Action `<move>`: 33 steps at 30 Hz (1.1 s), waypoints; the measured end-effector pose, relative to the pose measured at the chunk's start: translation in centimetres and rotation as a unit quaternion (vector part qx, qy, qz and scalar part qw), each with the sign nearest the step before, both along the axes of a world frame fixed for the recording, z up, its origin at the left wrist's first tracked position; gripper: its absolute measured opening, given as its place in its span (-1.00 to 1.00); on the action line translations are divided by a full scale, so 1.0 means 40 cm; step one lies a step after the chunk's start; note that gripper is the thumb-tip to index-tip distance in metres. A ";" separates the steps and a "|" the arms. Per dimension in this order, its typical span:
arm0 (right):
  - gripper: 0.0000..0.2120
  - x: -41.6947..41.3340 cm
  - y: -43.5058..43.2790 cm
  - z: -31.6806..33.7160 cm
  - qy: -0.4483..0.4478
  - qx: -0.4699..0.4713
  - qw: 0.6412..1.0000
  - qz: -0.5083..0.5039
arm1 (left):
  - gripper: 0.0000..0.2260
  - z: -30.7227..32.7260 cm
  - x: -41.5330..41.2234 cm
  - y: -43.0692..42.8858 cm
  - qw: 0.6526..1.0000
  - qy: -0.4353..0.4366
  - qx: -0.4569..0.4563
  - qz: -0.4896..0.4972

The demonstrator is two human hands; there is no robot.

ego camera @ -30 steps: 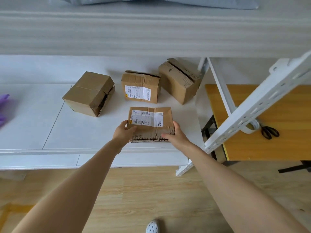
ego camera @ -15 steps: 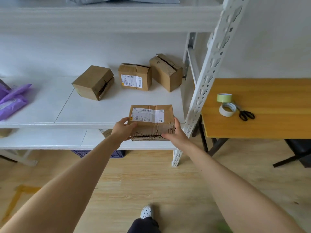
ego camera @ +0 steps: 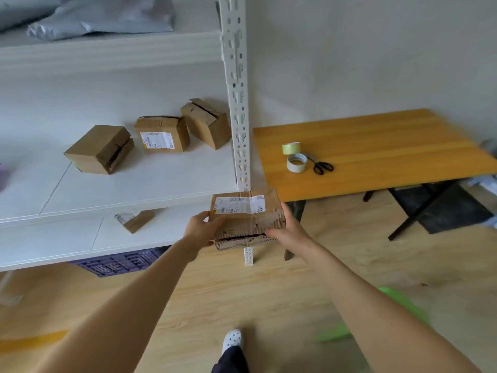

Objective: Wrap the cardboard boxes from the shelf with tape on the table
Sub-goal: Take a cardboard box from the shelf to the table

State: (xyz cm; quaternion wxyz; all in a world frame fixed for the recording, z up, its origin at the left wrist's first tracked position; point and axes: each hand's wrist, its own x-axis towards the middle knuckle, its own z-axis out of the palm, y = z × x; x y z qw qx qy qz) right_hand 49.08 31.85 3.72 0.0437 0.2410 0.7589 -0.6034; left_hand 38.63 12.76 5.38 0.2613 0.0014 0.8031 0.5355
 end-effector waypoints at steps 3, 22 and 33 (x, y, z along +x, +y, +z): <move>-0.15 0.038 0.069 0.011 -0.003 0.002 1.000 -0.023 | -0.77 0.005 0.020 0.076 1.000 0.000 0.004 -0.029; -0.23 -0.201 0.591 0.035 -0.018 0.048 0.990 -0.135 | -0.73 0.012 -0.282 0.638 0.993 0.001 0.020 -0.120; -0.24 -0.417 0.902 0.034 -0.045 0.032 0.986 -0.158 | -0.86 -0.005 -0.496 0.955 0.987 -0.063 0.076 -0.124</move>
